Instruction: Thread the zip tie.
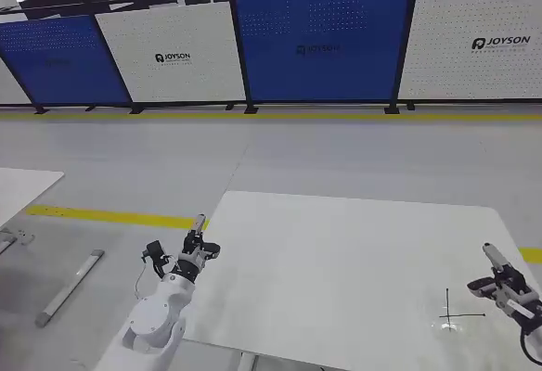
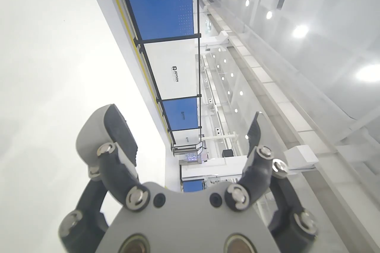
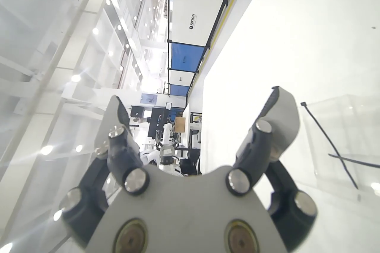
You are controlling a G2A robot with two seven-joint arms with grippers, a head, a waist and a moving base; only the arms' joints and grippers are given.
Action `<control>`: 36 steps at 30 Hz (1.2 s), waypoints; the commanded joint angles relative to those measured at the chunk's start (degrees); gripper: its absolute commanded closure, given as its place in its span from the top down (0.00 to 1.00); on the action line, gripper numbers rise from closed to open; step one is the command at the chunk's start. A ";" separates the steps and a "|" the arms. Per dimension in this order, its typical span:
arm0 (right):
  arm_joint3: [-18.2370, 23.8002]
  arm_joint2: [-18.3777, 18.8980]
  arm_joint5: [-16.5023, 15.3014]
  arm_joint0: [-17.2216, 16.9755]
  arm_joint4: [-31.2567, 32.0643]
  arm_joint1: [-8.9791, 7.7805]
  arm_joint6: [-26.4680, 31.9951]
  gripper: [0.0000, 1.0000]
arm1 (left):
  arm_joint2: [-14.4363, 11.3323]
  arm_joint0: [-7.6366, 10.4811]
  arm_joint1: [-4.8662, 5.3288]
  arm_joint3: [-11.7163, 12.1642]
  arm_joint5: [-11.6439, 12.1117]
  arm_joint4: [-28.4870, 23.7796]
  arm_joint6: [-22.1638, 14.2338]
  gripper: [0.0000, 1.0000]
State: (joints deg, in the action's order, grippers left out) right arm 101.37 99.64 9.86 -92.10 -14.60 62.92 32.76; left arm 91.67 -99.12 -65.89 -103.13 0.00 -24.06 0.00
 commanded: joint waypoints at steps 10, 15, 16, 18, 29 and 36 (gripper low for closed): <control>0.07 -0.02 -0.10 -0.10 0.00 0.01 -0.14 1.00 | 0.00 0.00 0.00 0.00 0.00 0.00 0.00 1.00; -5.90 2.06 -1.98 5.22 1.71 -1.88 22.64 1.00 | 0.00 0.00 0.00 0.00 0.00 0.00 0.00 1.00; -7.15 2.38 -2.08 6.27 2.47 -2.16 24.56 1.00 | 0.00 0.00 0.00 0.00 0.00 0.00 0.00 1.00; -9.57 2.50 -2.02 8.54 3.84 -2.77 29.30 1.00 | 0.00 0.00 0.00 0.00 0.00 0.00 0.00 1.00; -17.33 1.96 -1.73 14.43 7.37 -4.42 40.80 1.00 | 0.00 0.00 0.00 0.00 0.00 0.00 0.00 1.00; -17.33 1.96 -1.73 14.43 7.37 -4.42 40.80 1.00 | 0.00 0.00 0.00 0.00 0.00 0.00 0.00 1.00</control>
State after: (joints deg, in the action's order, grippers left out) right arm 84.04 101.61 8.13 -77.67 -7.23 58.50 73.55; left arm 91.67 -99.12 -65.89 -103.13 0.00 -24.06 0.00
